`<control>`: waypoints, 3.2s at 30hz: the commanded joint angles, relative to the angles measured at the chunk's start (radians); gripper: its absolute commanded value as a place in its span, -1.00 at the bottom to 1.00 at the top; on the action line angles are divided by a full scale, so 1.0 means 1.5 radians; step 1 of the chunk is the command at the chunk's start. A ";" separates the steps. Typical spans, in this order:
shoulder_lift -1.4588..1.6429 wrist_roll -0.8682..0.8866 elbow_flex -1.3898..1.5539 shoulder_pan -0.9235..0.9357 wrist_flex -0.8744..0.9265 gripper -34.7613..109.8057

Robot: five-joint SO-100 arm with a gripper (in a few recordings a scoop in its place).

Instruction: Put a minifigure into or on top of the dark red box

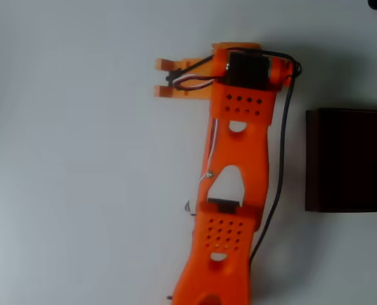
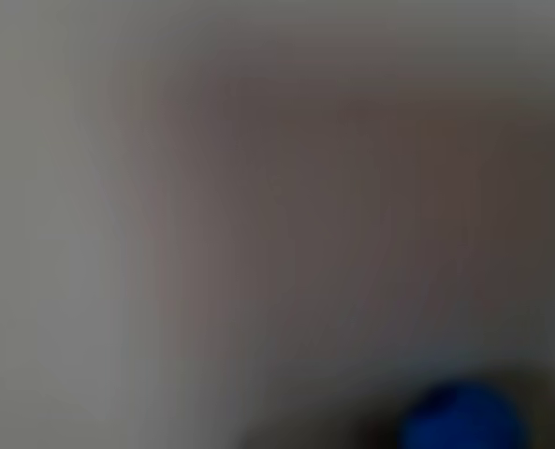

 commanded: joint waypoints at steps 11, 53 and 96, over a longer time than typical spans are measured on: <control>-0.004 -0.011 -0.040 0.007 0.000 -0.26; -0.036 0.004 -0.020 0.041 -0.025 -0.50; 0.280 0.118 0.218 0.369 0.017 -0.52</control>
